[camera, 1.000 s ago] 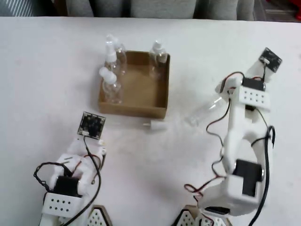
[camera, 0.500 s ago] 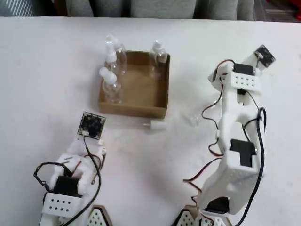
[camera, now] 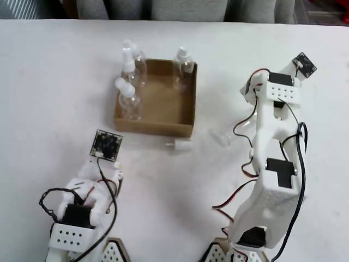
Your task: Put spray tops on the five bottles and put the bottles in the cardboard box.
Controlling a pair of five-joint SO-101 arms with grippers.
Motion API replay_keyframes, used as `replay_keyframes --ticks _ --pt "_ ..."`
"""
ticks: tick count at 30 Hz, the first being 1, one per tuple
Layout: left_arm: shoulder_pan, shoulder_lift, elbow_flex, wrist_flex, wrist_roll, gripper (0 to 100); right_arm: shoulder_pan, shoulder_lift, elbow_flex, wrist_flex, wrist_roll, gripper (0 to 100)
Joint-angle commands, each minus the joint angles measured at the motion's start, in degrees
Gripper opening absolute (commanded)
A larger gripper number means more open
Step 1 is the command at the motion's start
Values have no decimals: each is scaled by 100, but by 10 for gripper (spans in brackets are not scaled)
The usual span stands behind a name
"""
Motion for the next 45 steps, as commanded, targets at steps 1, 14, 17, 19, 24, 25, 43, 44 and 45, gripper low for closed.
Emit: replay_keyframes --ticks 1,14,17,19,24,25,43,44,45 --pt "57 -75 0 -149 -35 20 -57 136 -571 382 -35 258" --pt "145 -75 0 -149 -35 20 -4 2193 -3191 1807 -35 259" --pt "145 -75 0 -149 -35 20 -4 2598 -3631 1912 0 258" --pt "145 -75 0 -141 -35 20 -4 2774 -3912 2044 0 258" --pt "145 -75 0 -132 -35 20 -4 3134 -4545 2536 9 231" --pt "145 -75 0 -123 -35 20 -4 3187 -4633 2589 18 205" --pt "145 -75 0 -105 -35 20 -84 3284 -5284 3591 1793 16" --pt "145 -75 0 -105 -35 20 -57 3284 -5257 3609 1793 16" --pt "145 -75 0 -105 -35 20 -31 3284 -5240 3609 1829 16"
